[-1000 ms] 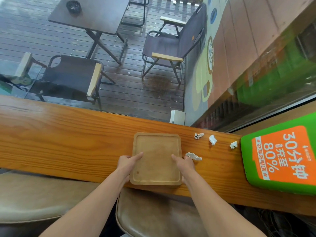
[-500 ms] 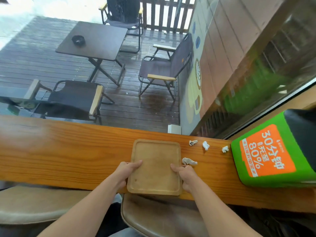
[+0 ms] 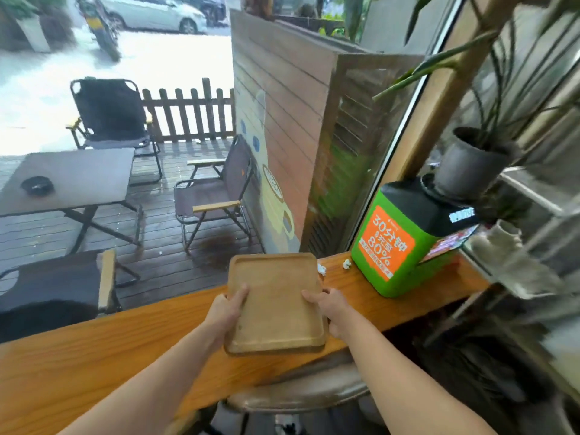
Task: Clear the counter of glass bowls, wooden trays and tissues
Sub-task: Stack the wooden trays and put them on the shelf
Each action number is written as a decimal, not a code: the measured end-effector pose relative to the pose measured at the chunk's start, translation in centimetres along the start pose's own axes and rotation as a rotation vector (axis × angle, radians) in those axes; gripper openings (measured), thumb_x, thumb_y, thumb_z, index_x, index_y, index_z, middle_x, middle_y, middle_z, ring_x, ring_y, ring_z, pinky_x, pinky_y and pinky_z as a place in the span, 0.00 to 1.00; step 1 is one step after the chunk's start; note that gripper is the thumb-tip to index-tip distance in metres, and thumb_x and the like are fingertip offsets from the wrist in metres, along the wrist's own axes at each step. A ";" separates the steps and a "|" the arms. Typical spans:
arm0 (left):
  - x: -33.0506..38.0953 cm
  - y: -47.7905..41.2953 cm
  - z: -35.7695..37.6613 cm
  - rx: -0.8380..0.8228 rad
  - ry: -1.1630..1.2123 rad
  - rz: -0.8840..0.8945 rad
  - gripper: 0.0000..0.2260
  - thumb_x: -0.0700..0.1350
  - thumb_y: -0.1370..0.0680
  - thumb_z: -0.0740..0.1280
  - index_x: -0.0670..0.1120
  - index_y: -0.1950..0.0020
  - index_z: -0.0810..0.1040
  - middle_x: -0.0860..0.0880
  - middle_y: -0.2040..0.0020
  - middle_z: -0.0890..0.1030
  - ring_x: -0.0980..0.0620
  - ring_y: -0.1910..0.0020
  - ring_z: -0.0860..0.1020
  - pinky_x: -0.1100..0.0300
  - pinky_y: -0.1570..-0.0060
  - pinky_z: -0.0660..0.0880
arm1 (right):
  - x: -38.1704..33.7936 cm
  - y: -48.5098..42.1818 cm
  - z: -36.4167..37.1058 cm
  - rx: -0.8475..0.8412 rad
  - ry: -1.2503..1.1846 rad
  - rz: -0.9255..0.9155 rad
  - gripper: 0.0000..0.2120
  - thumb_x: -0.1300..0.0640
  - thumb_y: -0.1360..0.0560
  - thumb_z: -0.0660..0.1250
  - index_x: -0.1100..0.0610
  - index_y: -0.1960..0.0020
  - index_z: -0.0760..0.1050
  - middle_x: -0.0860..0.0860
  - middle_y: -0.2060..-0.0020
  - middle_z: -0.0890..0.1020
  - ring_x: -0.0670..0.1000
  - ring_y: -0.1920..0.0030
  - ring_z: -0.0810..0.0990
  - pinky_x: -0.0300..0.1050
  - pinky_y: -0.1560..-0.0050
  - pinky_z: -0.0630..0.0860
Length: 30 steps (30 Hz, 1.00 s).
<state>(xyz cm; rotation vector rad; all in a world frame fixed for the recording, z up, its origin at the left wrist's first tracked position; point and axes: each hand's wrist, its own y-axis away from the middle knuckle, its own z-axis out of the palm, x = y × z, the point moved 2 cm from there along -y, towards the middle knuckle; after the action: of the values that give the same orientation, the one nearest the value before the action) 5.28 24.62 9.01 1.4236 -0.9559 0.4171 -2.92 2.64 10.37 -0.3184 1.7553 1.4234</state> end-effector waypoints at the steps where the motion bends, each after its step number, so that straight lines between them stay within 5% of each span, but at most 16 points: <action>1: 0.2 0.4 0.2 -0.032 -0.028 0.004 0.31 0.63 0.23 0.66 0.39 0.34 0.72 0.41 0.46 0.82 0.43 0.51 0.82 0.53 0.62 0.77 | 0.4 0.8 -0.3 0.033 -0.022 -0.025 0.20 0.55 0.27 0.75 0.55 0.39 0.73 0.53 0.50 0.84 0.56 0.49 0.83 0.54 0.54 0.81; 7: 0.7 3.8 3.5 -0.202 -0.156 0.029 0.31 0.65 0.25 0.66 0.39 0.38 0.73 0.40 0.46 0.82 0.41 0.49 0.81 0.48 0.53 0.78 | 2.6 6.6 -3.1 0.209 -0.163 -0.084 0.26 0.48 0.25 0.72 0.60 0.33 0.72 0.58 0.45 0.83 0.59 0.48 0.83 0.57 0.47 0.81; 13: 1.5 7.5 9.1 -0.337 -0.193 0.062 0.32 0.66 0.28 0.70 0.41 0.38 0.74 0.41 0.46 0.83 0.41 0.49 0.82 0.46 0.50 0.80 | 4.0 11.6 -9.0 0.272 -0.277 -0.126 0.20 0.48 0.22 0.68 0.65 0.42 0.76 0.60 0.50 0.85 0.60 0.51 0.85 0.55 0.53 0.82; 16: 1.7 9.8 12.8 -0.394 -0.225 0.106 0.32 0.66 0.30 0.71 0.42 0.39 0.76 0.43 0.47 0.83 0.42 0.49 0.82 0.49 0.54 0.79 | 5.2 13.9 -12.8 0.303 -0.327 -0.137 0.22 0.48 0.21 0.68 0.66 0.38 0.74 0.62 0.45 0.83 0.62 0.46 0.83 0.61 0.44 0.79; 20: 2.0 13.4 19.4 -0.456 -0.256 0.166 0.30 0.65 0.30 0.73 0.48 0.38 0.71 0.45 0.44 0.81 0.43 0.47 0.80 0.45 0.44 0.77 | 7.2 17.0 -19.1 0.379 -0.372 -0.146 0.26 0.47 0.21 0.67 0.66 0.34 0.71 0.63 0.43 0.81 0.63 0.45 0.82 0.63 0.41 0.77; 25: 0.9 18.4 29.9 -0.500 -0.311 0.209 0.27 0.61 0.28 0.74 0.42 0.39 0.77 0.46 0.54 0.83 0.47 0.58 0.82 0.57 0.67 0.76 | 10.3 22.1 -28.9 0.494 -0.407 -0.119 0.30 0.42 0.22 0.66 0.62 0.30 0.68 0.60 0.39 0.79 0.61 0.43 0.79 0.59 0.40 0.76; 28: -0.7 21.6 36.2 -0.536 -0.388 0.186 0.32 0.63 0.28 0.72 0.42 0.34 0.73 0.45 0.50 0.81 0.46 0.55 0.81 0.54 0.59 0.78 | 12.9 25.2 -34.4 0.595 -0.393 -0.097 0.31 0.39 0.22 0.64 0.60 0.28 0.66 0.58 0.39 0.77 0.59 0.46 0.78 0.56 0.44 0.75; 30: -1.8 23.4 39.7 -0.552 -0.433 0.164 0.35 0.64 0.28 0.71 0.44 0.30 0.68 0.48 0.50 0.77 0.46 0.54 0.79 0.51 0.54 0.77 | 14.6 26.9 -37.7 0.651 -0.382 -0.084 0.33 0.39 0.22 0.63 0.59 0.25 0.62 0.59 0.35 0.75 0.60 0.41 0.76 0.58 0.38 0.72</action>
<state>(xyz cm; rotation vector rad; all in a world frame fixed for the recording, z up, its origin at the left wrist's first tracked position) -25.54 -8.68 17.58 0.9424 -1.4151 -0.0521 -45.94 -18.18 18.63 0.2141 1.7442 0.7270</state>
